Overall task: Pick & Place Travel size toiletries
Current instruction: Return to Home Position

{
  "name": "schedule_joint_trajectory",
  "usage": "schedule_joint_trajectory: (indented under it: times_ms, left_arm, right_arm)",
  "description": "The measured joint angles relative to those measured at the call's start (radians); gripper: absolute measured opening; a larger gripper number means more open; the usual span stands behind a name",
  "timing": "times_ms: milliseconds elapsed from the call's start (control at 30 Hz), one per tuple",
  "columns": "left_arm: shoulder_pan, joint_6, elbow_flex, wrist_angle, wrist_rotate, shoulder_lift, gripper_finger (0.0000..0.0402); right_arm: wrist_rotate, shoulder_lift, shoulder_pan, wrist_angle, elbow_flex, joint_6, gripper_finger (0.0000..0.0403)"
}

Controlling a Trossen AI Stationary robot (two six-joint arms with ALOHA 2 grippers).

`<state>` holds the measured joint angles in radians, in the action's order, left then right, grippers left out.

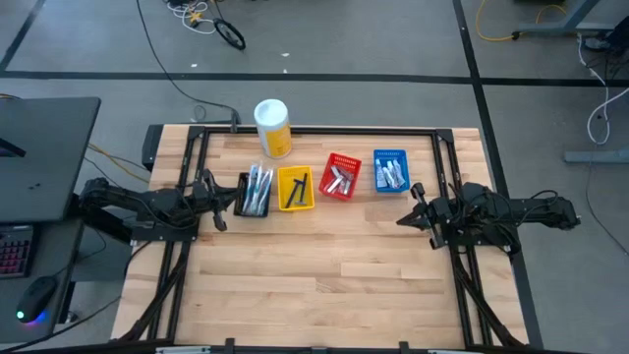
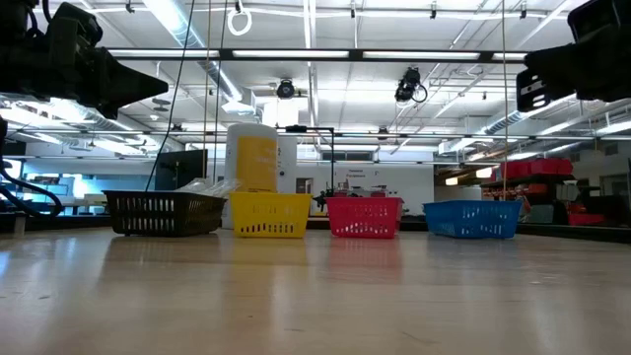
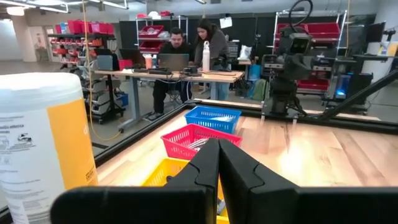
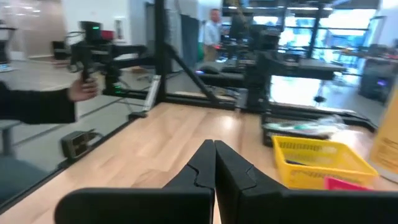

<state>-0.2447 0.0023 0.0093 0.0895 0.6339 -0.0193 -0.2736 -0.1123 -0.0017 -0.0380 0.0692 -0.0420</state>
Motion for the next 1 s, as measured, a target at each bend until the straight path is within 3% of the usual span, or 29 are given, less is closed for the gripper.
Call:
schedule_joint_trajectory:
  times_ms: [133,333,433,667,867,1000]
  left_arm:
    - [0.000,0.043,0.000,0.001,-0.060,0.000,0.0016]
    - [0.000,0.068,0.000,0.009,-0.130,0.000,0.0016]
    - [0.000,0.067,0.000,0.010,-0.132,0.000,0.0016]
    - [0.000,0.085,0.000,0.012,-0.206,0.000,0.0016]
    - [0.000,0.065,0.000,0.004,-0.358,0.000,0.0016]
    - [0.000,0.062,0.000,0.003,-0.365,0.000,0.0016]
  right_arm:
    - [0.068,0.000,0.000,-0.068,-0.032,-0.008,0.0002]
    - [0.064,-0.003,0.002,-0.135,-0.059,-0.040,0.0002]
    - [0.074,-0.004,0.002,-0.129,-0.059,-0.053,0.0002]
    - [0.206,-0.005,0.002,-0.080,-0.060,0.020,0.0002]
    - [0.213,-0.004,0.002,-0.082,-0.060,0.024,0.0002]
    - [0.213,-0.004,0.002,-0.081,-0.060,0.023,0.0003]
